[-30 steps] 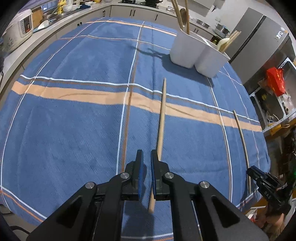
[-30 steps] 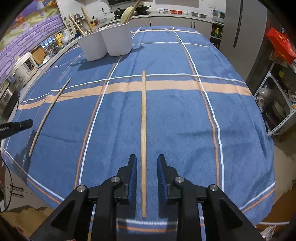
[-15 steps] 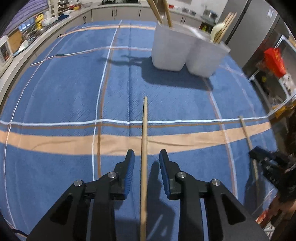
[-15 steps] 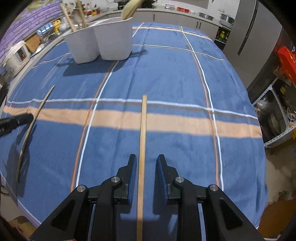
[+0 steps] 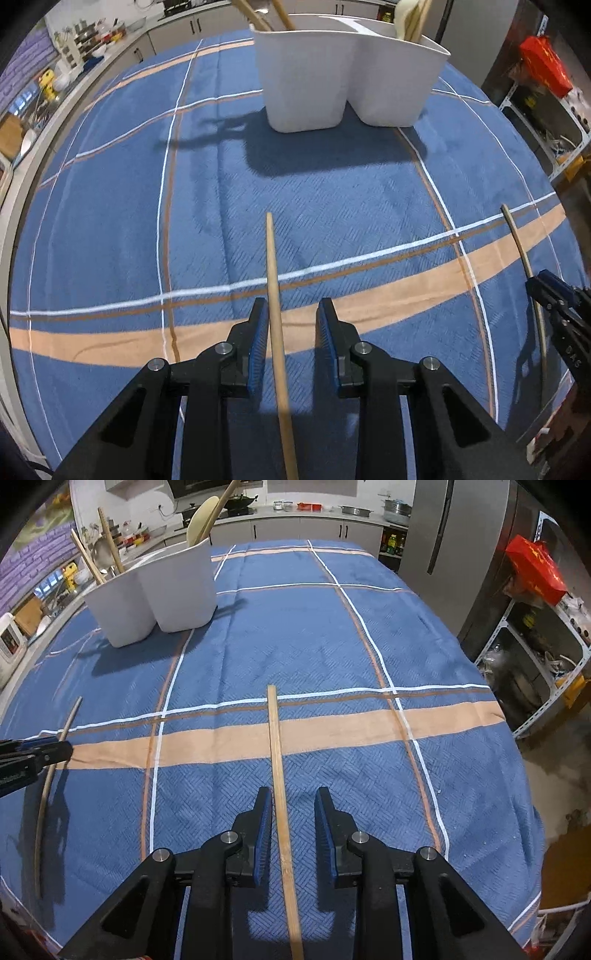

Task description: Organize utensils

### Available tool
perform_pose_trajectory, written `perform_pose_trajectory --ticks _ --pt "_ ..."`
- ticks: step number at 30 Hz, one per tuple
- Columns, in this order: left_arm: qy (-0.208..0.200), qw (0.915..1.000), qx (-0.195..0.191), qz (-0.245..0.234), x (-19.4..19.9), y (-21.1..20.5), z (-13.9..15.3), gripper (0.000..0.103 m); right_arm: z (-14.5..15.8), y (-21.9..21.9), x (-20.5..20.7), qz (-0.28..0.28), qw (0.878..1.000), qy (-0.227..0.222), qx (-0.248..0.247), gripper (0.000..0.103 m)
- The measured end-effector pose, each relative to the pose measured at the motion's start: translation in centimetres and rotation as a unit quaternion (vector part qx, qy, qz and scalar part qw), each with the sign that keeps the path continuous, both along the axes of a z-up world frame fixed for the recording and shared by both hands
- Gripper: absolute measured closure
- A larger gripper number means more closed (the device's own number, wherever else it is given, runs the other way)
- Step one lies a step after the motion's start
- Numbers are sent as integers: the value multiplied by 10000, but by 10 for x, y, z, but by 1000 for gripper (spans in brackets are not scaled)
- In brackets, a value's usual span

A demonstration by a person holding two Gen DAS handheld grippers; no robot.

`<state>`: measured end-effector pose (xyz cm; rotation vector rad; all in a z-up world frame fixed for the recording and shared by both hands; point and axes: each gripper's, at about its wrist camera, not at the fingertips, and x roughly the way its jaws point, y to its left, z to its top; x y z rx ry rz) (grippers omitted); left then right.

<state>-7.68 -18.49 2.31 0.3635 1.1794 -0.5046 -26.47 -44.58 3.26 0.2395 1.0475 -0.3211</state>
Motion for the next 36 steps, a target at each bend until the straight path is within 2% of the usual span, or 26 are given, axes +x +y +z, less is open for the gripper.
perform_pose_trajectory --ticks 3,7,13,17,20,24,29,31,32,33,36 --pt "-4 9999 -155 55 2 1 0 77 0 -3 -3 212 9997 -37 95 77" --pt "73 9982 -566 205 5 14 -1 77 0 -11 0 482 9984 16 282 78" --pt "58 9961 -837 289 5 23 -2 77 1 -5 19 902 9952 386 -4 78" --pt "19 9967 -789 180 2 22 -2 77 2 -15 22 1099 9922 560 206 80" --pt "-6 9967 -791 164 -4 25 -1 77 2 -16 27 1181 9898 787 151 81" --pt "-63 9968 -782 137 -9 26 -1 77 2 -13 43 1243 9862 1085 146 81" --pt "-133 9981 -591 76 -11 19 0 77 2 -10 68 1178 9836 1350 208 82" --pt "-216 9985 -492 44 -13 14 -1 77 2 -5 70 1194 9844 1281 181 89" --pt "-254 9986 -465 47 -14 14 -2 81 2 -2 68 1213 9855 1181 121 93" --pt "-276 9984 -491 70 -15 13 -1 96 2 1 67 1234 9863 1091 89 95" --pt "13 9964 -801 279 -11 21 -2 97 2 -4 58 1114 9904 680 464 96"
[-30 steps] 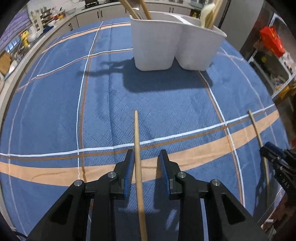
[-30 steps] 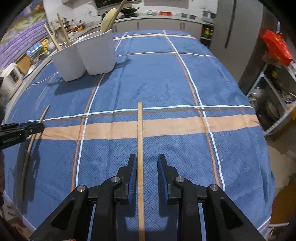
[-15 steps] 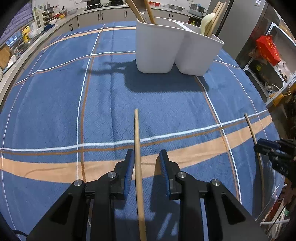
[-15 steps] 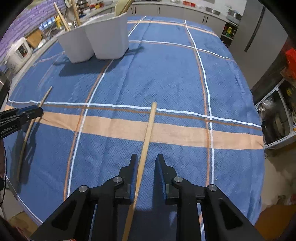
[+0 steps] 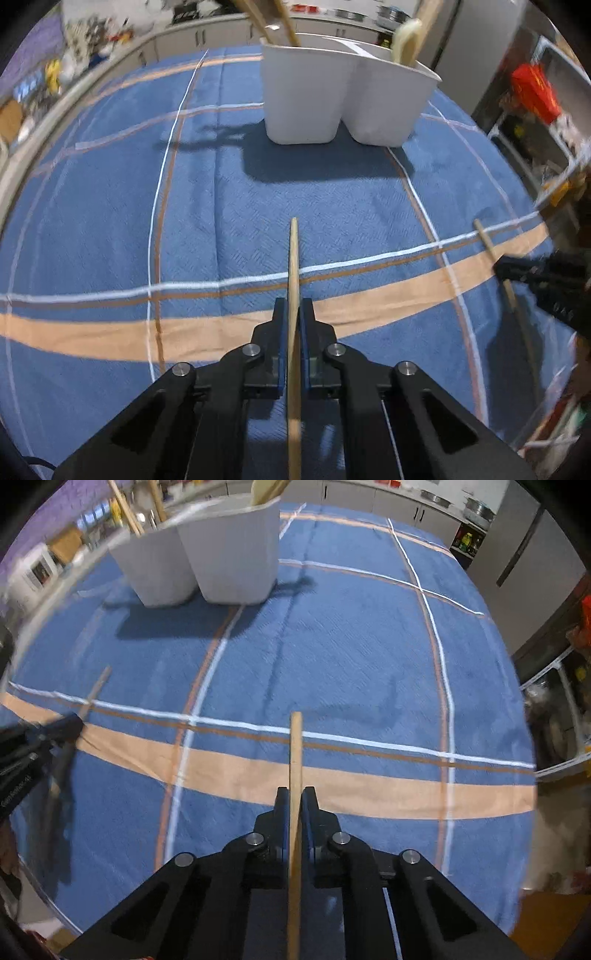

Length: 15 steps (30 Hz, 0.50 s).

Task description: Organize utensils

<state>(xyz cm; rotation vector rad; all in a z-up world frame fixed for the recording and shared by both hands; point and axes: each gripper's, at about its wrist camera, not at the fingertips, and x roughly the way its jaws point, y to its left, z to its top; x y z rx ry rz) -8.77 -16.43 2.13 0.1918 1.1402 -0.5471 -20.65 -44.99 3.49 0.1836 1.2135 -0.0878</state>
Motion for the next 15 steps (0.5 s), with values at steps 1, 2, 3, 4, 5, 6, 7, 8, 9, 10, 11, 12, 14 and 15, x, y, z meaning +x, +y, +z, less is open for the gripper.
perform_pose_trajectory --ticks 1,2,3,4,5,6,7,8,9,10,11,12,14,15 --pt "18 10000 -68 68 1 3 2 97 0 -5 -5 -143 9996 -148 173 96" --pt "-9 9998 -156 138 0 8 6 97 1 -7 -9 -218 9991 -264 251 96" --pt "-35 9993 -312 183 -2 13 12 97 3 -9 -15 -274 9984 -375 330 96" --pt "-29 9989 -425 198 -3 17 16 97 6 -10 -21 -330 9974 -501 402 96" --pt "-33 9983 -539 212 -5 21 22 97 10 -12 -28 -389 9960 -649 465 96" --pt "-86 9976 -646 224 -8 25 29 97 15 -10 -34 -427 9948 -770 510 96" --pt "-135 9972 -704 233 -10 29 34 97 21 -11 -42 -473 9928 -950 563 96" --pt "-173 9967 -760 240 -12 31 38 97 25 -11 -47 -501 9914 -1057 581 96" --pt "-219 9958 -847 268 -15 35 44 97 31 -11 -55 -538 9895 -1207 584 96" --pt "-246 9953 -891 289 -17 38 49 97 38 -9 -58 -555 9884 -1292 568 96" --pt "-282 9947 -935 307 -19 40 53 97 44 -8 -64 -576 9866 -1423 557 96" --pt "-329 9941 -980 319 -22 42 58 97 51 -7 -69 -603 9845 -1549 564 96" --pt "-444 9928 -1066 332 -30 44 69 97 62 -5 -74 -639 9809 -1747 573 96" --pt "-532 9919 -1108 332 -36 45 76 97 65 -6 -75 -648 9796 -1808 589 96"
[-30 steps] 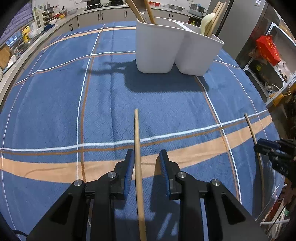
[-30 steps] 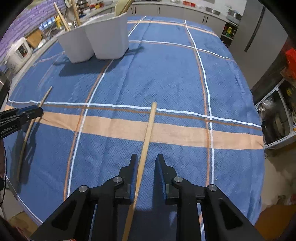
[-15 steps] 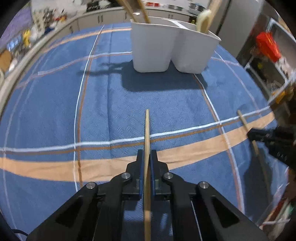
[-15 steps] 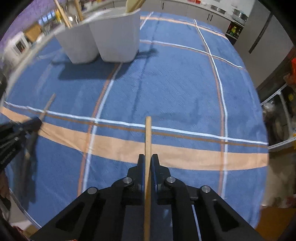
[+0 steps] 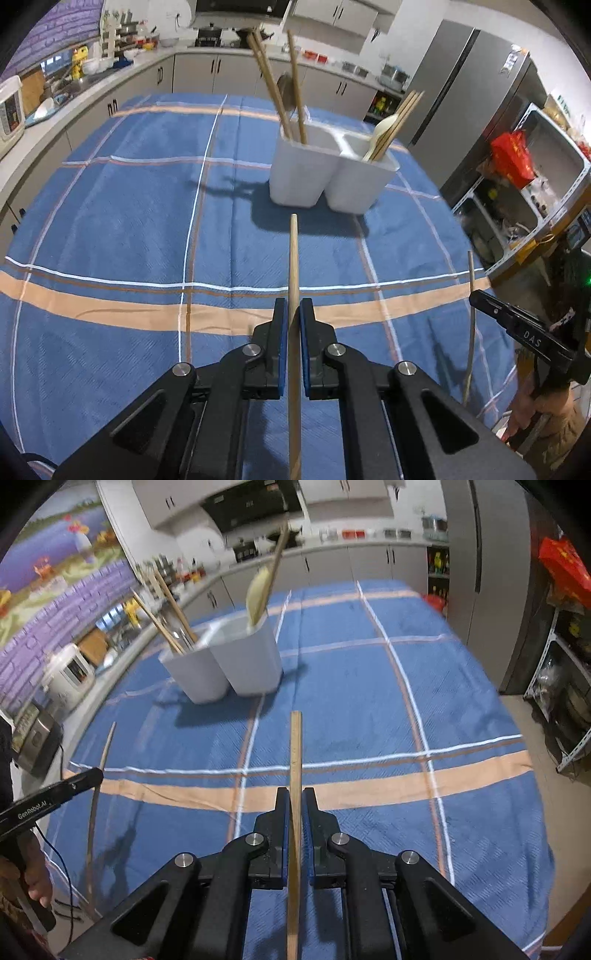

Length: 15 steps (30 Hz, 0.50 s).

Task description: Organize utensils

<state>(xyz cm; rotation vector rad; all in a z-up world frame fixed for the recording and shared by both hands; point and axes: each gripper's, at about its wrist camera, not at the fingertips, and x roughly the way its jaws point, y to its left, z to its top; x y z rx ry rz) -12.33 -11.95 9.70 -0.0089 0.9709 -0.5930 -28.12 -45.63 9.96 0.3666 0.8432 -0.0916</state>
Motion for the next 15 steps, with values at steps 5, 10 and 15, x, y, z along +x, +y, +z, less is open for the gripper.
perform_pose_trajectory --ticks 5,10,15 --pt "-348 9992 -164 55 -22 6 26 97 21 8 -18 -31 9993 -379 21 96" --pt "-572 9977 -365 96 -36 13 46 97 41 15 -35 -71 9977 -675 -44 96" --pt "-810 9955 -477 148 -44 15 60 97 54 17 -43 -73 9960 -891 -42 96"
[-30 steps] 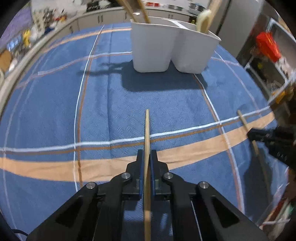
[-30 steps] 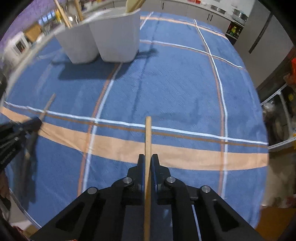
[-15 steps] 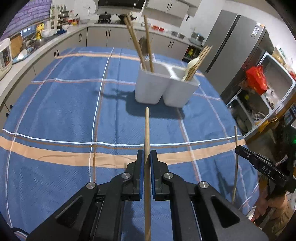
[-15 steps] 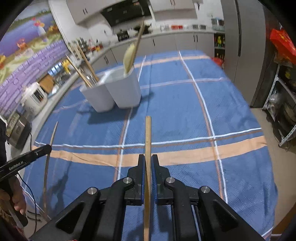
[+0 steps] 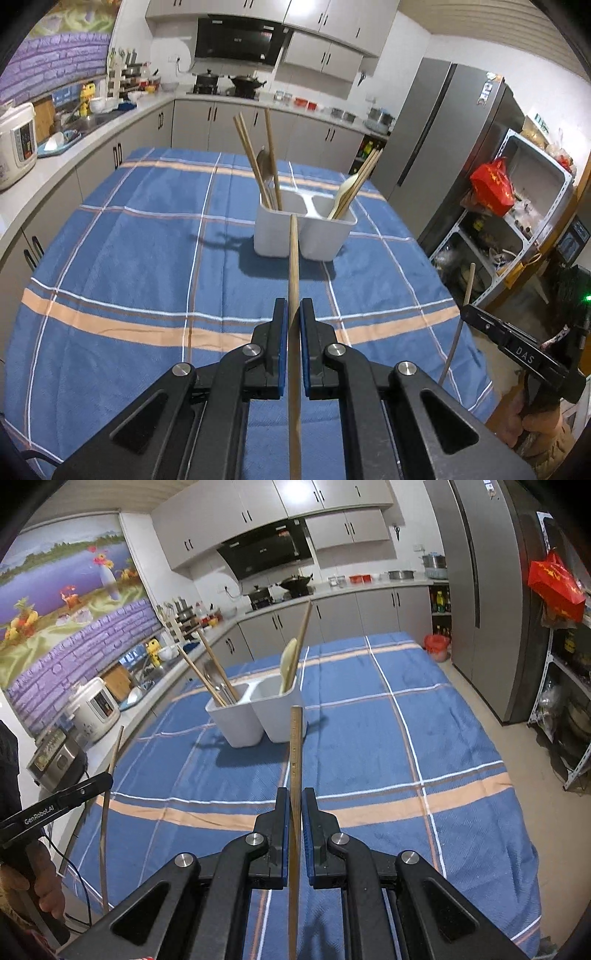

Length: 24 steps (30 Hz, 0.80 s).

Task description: Organize utensils

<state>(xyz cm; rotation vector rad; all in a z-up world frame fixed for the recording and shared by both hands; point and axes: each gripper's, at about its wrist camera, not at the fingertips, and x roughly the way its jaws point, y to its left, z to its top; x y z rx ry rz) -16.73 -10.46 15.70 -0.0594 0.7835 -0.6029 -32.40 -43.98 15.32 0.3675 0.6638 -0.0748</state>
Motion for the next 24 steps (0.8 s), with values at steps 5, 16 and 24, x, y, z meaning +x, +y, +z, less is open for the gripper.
perform_pose_trajectory --ticks 5,16,24 --pt "-179 9996 -168 130 1 2 14 97 13 2 -1 -4 9999 -171 -19 96" --pt "-942 9940 -520 197 49 -21 74 97 63 -14 45 -120 9971 -752 -86 96" --pt "-1523 9841 -802 428 126 -69 108 97 115 -28 128 -210 9885 -1497 -51 96"
